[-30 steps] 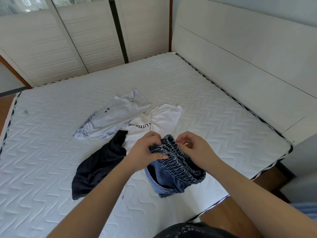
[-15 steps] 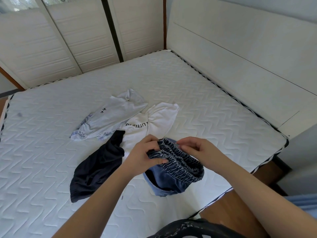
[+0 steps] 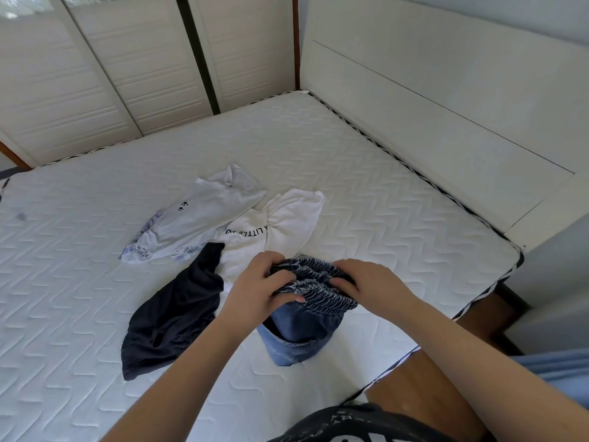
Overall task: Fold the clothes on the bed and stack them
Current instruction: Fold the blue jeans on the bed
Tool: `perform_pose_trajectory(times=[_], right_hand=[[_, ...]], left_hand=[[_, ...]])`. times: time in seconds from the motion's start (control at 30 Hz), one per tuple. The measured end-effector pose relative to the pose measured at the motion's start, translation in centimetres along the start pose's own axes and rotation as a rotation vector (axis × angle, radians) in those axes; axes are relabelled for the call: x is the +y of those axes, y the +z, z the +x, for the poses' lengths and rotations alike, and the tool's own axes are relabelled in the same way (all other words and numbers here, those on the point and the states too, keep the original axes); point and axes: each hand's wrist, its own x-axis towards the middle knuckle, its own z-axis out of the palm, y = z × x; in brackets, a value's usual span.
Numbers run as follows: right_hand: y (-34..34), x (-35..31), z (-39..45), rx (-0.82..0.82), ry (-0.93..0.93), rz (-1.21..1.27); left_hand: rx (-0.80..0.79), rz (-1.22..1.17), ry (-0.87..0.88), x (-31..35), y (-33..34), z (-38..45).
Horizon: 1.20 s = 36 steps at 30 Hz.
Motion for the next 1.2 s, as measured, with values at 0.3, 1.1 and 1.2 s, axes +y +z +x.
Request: perform_pose_trajectory(times=[0.3,1.1,1.2], right_hand=[[0.3,1.2,-1.3,0.214,-0.251,0.023],[-1.1,0.1,-2.0,0.134,-0.027,0.244],[-1.5,-0.6,-2.1,0.230,-0.028,0.283]], left_hand=[[0.060,-0.002,-0.088,-0.5,-0.1,-0.5],[0.030,-0.053,-0.348,-1.5,-0.3,-0.8],[0.025,-0.178,-0.419,-1.5,-0.8,-0.4]])
